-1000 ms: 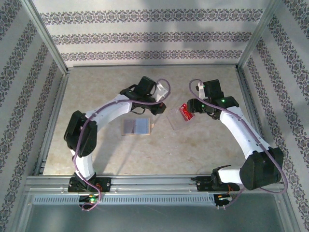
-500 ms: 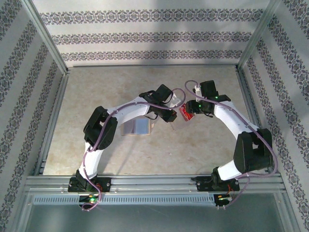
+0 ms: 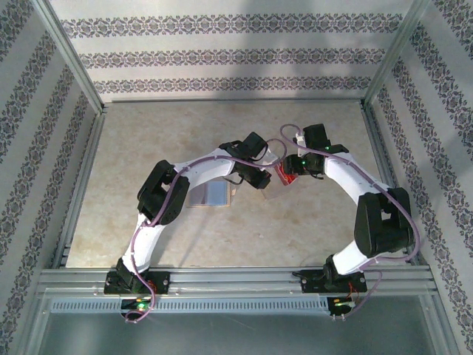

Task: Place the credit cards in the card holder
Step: Pick up the credit card from the storage box.

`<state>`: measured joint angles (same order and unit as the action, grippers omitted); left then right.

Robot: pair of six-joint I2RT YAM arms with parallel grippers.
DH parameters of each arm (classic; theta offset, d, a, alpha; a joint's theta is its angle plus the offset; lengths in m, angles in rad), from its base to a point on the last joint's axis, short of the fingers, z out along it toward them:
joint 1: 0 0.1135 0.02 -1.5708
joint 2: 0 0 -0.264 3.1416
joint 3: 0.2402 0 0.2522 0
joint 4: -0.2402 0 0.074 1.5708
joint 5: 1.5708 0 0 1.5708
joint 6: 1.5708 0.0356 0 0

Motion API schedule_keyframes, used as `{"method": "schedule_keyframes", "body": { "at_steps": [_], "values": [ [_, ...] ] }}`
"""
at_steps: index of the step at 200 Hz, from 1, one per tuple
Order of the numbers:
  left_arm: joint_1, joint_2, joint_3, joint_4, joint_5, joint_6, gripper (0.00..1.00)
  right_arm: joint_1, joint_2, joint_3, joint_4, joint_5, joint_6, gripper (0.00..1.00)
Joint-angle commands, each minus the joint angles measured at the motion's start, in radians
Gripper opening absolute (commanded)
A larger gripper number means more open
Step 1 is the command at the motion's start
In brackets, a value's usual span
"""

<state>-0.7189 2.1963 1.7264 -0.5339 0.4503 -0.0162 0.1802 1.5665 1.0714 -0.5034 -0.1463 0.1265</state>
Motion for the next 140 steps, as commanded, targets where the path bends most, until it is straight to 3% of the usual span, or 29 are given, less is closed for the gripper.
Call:
{"method": "schedule_keyframes", "body": {
  "at_steps": [1, 71, 140],
  "values": [
    [-0.010, 0.021, -0.007, -0.034, -0.036, 0.009, 0.00, -0.004, 0.021, -0.010, 0.001, 0.023, -0.013, 0.58],
    [-0.010, 0.026, -0.027, -0.034, -0.051, 0.015, 0.00, -0.005, 0.018, -0.003, -0.033, 0.101, -0.015, 0.57],
    [-0.010, 0.025, -0.033, -0.038, -0.070, 0.025, 0.00, -0.002, -0.014, -0.009, -0.057, 0.126, -0.016, 0.41]
  ]
}}
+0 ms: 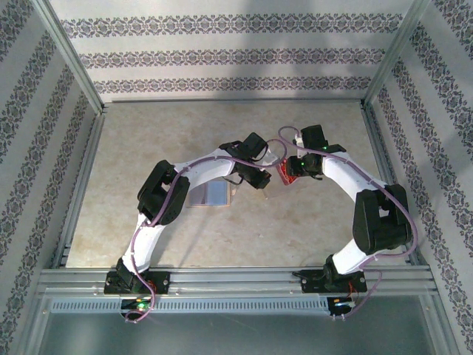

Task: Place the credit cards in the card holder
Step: Pick up the credit card from the storage box.

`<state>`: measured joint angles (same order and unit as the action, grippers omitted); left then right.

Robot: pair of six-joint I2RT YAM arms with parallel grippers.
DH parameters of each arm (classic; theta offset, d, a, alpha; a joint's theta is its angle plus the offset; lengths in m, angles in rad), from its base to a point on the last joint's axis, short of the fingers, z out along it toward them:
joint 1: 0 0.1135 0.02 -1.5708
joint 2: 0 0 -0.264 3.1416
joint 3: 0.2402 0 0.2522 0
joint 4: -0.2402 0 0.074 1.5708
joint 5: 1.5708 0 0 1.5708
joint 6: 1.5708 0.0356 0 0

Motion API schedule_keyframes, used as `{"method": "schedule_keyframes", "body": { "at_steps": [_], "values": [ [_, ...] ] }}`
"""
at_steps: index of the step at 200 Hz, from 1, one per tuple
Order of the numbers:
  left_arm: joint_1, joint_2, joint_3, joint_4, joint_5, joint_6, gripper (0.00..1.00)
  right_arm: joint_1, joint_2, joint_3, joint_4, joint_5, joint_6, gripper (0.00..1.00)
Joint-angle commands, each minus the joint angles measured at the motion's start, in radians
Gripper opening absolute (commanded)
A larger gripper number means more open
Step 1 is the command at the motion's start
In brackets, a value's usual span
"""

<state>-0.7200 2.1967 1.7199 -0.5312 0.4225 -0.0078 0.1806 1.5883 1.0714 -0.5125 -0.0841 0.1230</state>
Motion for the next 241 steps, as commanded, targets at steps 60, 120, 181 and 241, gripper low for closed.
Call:
{"method": "schedule_keyframes", "body": {
  "at_steps": [60, 120, 181, 241],
  "values": [
    [-0.009, 0.017, -0.032, -0.038, -0.052, 0.023, 0.00, 0.021, -0.061, -0.015, -0.055, 0.071, -0.022, 0.29],
    [-0.009, -0.017, -0.042, -0.036, -0.051, 0.024, 0.00, 0.041, -0.052, -0.010, -0.061, 0.078, -0.031, 0.17],
    [-0.009, -0.035, -0.064, -0.030, -0.058, 0.030, 0.00, 0.044, -0.071, -0.011, -0.063, 0.036, -0.034, 0.00],
    [-0.005, -0.120, -0.125, -0.013, -0.086, 0.049, 0.00, 0.046, -0.123, -0.010, -0.065, -0.026, -0.023, 0.00]
  ]
}}
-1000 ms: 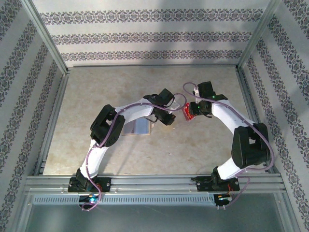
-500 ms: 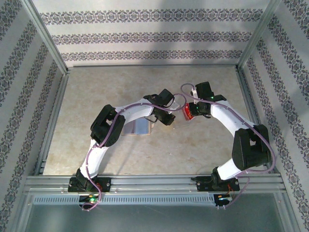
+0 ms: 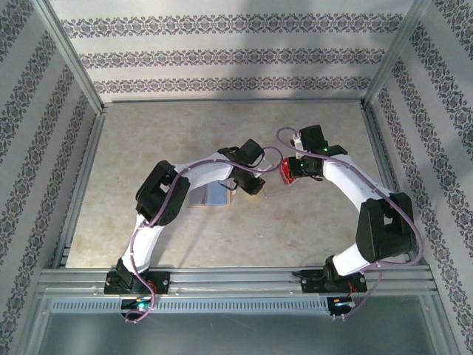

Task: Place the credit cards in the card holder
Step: Pick up the credit card from the storage box.

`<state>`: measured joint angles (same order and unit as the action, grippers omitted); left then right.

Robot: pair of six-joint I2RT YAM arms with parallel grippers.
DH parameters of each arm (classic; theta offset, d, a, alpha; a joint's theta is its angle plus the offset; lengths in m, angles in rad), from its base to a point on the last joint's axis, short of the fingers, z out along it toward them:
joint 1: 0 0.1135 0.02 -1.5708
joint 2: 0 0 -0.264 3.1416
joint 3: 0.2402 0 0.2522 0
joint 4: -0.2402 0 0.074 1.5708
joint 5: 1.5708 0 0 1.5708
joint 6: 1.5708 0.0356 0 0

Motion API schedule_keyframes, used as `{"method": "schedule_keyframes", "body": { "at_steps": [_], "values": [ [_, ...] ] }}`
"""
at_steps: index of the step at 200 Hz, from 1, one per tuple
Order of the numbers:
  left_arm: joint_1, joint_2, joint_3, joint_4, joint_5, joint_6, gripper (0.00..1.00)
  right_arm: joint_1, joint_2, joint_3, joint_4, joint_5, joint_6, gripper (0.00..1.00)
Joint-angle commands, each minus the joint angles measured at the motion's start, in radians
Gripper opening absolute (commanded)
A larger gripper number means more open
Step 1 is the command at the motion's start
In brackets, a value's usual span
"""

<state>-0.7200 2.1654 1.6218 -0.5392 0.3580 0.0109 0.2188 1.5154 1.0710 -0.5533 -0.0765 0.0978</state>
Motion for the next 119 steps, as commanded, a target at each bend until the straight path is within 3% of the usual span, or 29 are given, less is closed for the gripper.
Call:
{"method": "schedule_keyframes", "body": {
  "at_steps": [1, 35, 62, 119],
  "values": [
    [-0.004, -0.091, -0.029, -0.005, -0.021, 0.030, 0.00, 0.008, -0.052, -0.009, -0.025, -0.034, 0.003, 0.00],
    [0.025, -0.168, -0.079, 0.010, -0.024, 0.035, 0.00, 0.007, -0.092, -0.005, -0.037, -0.061, 0.016, 0.00],
    [0.055, -0.245, -0.122, 0.025, -0.027, 0.043, 0.20, 0.005, -0.140, -0.014, -0.040, -0.091, 0.037, 0.00],
    [0.158, -0.442, -0.245, 0.063, 0.019, 0.070, 0.49, 0.006, -0.245, -0.067, 0.062, -0.282, 0.193, 0.00]
  ]
}}
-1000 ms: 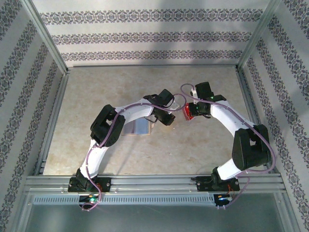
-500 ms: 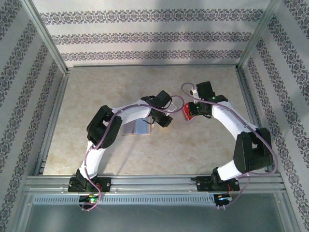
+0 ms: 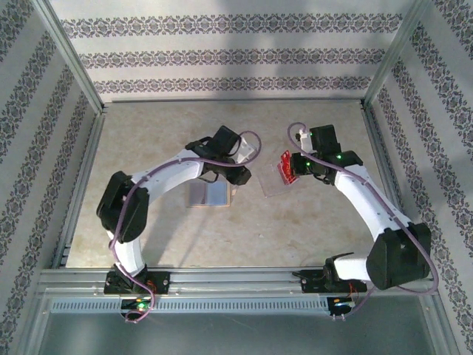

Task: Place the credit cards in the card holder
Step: Pick up the credit card from the storage box.

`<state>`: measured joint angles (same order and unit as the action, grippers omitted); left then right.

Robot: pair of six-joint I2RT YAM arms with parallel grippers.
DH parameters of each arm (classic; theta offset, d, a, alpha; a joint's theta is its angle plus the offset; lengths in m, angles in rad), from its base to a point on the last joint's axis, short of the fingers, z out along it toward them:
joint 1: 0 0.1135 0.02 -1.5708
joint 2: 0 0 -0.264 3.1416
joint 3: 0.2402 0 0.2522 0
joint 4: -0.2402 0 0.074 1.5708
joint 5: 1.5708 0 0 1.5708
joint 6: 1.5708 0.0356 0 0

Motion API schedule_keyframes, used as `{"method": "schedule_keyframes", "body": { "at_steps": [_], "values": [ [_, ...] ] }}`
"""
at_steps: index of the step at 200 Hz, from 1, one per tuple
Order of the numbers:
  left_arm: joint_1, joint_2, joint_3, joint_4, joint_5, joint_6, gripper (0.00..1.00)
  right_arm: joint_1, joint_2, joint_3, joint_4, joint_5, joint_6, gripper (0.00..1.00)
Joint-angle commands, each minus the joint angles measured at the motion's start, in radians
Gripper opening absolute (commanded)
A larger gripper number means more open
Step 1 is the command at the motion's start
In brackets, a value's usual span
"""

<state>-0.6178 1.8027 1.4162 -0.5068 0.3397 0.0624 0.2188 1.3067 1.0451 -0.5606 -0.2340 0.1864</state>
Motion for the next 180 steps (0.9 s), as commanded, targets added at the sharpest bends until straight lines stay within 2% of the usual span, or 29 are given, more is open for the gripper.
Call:
{"method": "schedule_keyframes", "body": {
  "at_steps": [1, 21, 54, 76, 91, 105, 120, 132, 158, 180],
  "values": [
    [0.058, -0.083, -0.042, 0.031, 0.041, 0.018, 0.49, 0.005, -0.038, -0.043, 0.074, -0.131, 0.110, 0.00],
    [0.141, -0.146, -0.093, 0.061, 0.137, -0.013, 0.54, 0.008, -0.066, -0.096, 0.214, -0.239, 0.228, 0.00],
    [0.303, -0.237, -0.209, 0.222, 0.410, -0.154, 0.64, 0.011, -0.087, -0.204, 0.539, -0.366, 0.474, 0.00],
    [0.372, -0.272, -0.277, 0.351, 0.584, -0.255, 0.72, 0.021, -0.082, -0.254, 0.734, -0.406, 0.619, 0.00],
    [0.401, -0.291, -0.335, 0.484, 0.698, -0.354, 0.77, 0.037, -0.074, -0.284, 0.867, -0.418, 0.712, 0.00],
    [0.423, -0.302, -0.416, 0.732, 0.786, -0.484, 0.82, 0.062, -0.062, -0.309, 0.975, -0.416, 0.780, 0.00],
    [0.436, -0.312, -0.515, 1.055, 0.825, -0.678, 0.88, 0.094, -0.045, -0.328, 1.077, -0.404, 0.834, 0.00],
    [0.441, -0.316, -0.570, 1.242, 0.837, -0.766, 0.89, 0.119, -0.022, -0.336, 1.160, -0.400, 0.878, 0.00],
    [0.439, -0.313, -0.580, 1.259, 0.816, -0.803, 0.85, 0.166, 0.029, -0.349, 1.337, -0.387, 0.964, 0.00],
    [0.429, -0.302, -0.588, 1.322, 0.831, -0.806, 0.81, 0.197, 0.062, -0.344, 1.412, -0.375, 0.987, 0.00]
  ]
}}
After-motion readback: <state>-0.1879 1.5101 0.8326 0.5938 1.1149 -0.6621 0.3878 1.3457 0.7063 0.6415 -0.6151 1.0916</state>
